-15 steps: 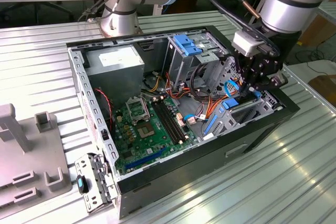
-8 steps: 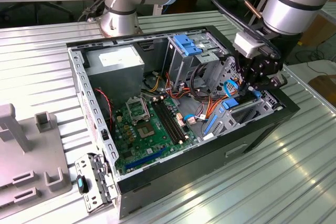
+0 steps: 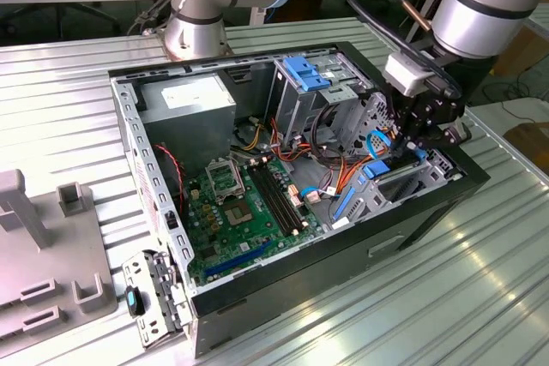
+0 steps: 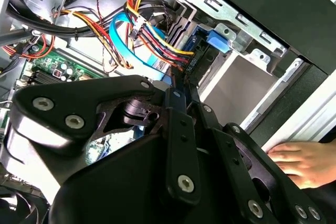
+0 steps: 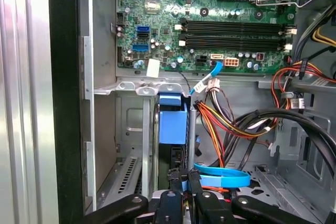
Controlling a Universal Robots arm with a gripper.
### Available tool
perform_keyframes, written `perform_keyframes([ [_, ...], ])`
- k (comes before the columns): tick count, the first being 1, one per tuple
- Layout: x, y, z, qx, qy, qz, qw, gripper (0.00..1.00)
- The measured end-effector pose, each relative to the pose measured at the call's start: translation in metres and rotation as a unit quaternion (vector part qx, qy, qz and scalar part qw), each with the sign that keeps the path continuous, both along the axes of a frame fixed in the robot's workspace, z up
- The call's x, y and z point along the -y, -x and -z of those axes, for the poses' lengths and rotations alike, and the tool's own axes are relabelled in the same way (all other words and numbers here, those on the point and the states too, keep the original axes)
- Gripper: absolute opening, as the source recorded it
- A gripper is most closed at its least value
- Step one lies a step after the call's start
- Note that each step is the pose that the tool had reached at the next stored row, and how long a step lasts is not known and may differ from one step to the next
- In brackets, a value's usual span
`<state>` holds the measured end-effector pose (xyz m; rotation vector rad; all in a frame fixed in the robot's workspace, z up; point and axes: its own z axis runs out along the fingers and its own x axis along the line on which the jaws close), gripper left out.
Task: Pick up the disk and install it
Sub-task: 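Insert the second disk wire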
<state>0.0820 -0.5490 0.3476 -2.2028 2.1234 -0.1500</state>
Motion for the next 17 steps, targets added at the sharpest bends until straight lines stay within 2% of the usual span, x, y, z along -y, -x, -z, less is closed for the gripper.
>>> perform_keyframes([
  [10,0.0014,0.0000,0.0006,0.0000,0.0000,0.001,1.0000,0.16],
  [17,0.0024,0.0000,0.0051,0.0000,-0.0011,0.001,1.0000,0.16],
])
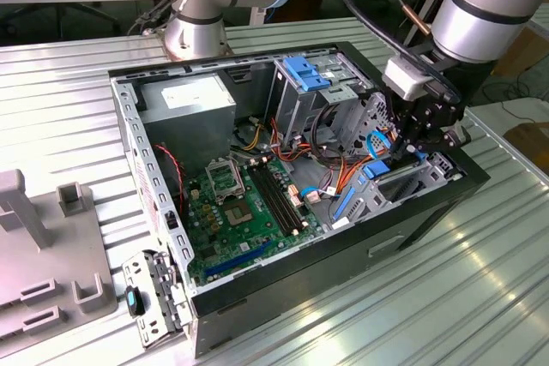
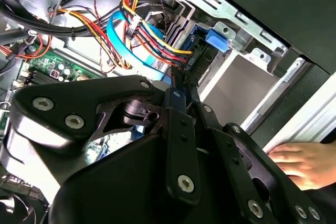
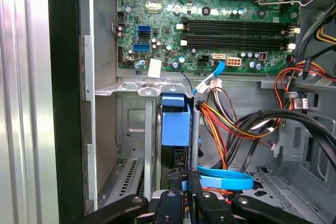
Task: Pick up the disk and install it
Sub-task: 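Insert the second disk wire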
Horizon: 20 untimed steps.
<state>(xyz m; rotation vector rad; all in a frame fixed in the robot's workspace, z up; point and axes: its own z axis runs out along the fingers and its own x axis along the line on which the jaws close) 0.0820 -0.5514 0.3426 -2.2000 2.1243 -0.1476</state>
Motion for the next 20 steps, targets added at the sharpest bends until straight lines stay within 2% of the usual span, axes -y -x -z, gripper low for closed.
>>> perform_keyframes([
  [3,0.0006,0.0001,0.0021,0.0000,-0.0012,0.000,1.0000,0.16],
  [5,0.0011,0.0000,0.0044,0.0000,-0.0039,0.000,1.0000,0.16],
  [11,0.0011,-0.0001,0.0044,0.0001,-0.0045,0.000,1.0000,0.18],
  [12,0.0011,-0.0001,0.0034,0.0001,-0.0045,0.000,1.0000,0.18],
  [13,0.0011,0.0000,0.0006,0.0000,-0.0044,0.000,1.0000,0.24],
  [15,0.0011,0.0000,-0.0060,0.0002,-0.0040,0.000,1.0000,0.24],
  [19,0.0011,0.0000,-0.0072,0.0006,-0.0063,0.000,1.0000,0.23],
  [20,0.0011,0.0000,-0.0072,0.0006,-0.0070,0.000,1.0000,0.16],
])
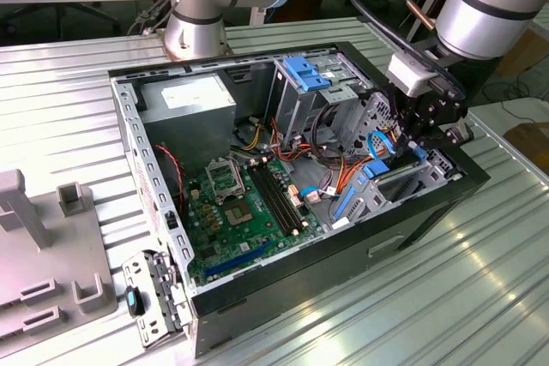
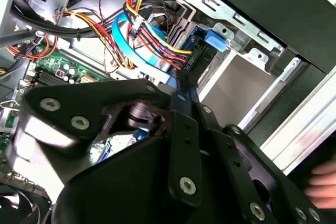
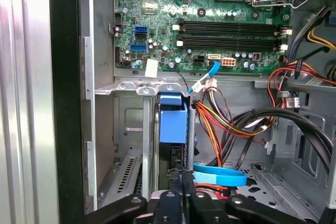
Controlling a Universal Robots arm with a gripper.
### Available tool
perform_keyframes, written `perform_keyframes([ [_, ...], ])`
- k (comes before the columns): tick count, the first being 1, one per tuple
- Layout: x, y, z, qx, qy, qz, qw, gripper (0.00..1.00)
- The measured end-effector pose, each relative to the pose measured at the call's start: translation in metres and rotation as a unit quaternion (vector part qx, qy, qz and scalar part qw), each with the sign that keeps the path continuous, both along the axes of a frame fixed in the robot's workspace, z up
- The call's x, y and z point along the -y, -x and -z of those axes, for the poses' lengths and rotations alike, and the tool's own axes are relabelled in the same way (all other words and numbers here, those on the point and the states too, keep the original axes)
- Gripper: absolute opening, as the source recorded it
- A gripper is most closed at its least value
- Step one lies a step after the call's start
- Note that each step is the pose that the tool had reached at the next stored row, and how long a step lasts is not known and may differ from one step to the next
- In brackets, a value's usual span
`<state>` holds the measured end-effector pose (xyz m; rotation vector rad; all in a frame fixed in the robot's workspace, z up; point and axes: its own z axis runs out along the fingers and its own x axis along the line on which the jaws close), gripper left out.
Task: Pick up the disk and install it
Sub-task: 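Insert the second disk wire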
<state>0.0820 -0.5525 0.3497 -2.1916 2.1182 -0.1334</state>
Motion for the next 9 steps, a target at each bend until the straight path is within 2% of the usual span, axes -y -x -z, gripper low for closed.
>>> perform_keyframes([
  [1,0.0000,0.0000,0.0000,0.0000,-0.0007,0.000,1.0000,0.11],
  [9,0.0000,0.0000,0.0000,0.0000,-0.0090,0.000,1.0000,0.11],
])
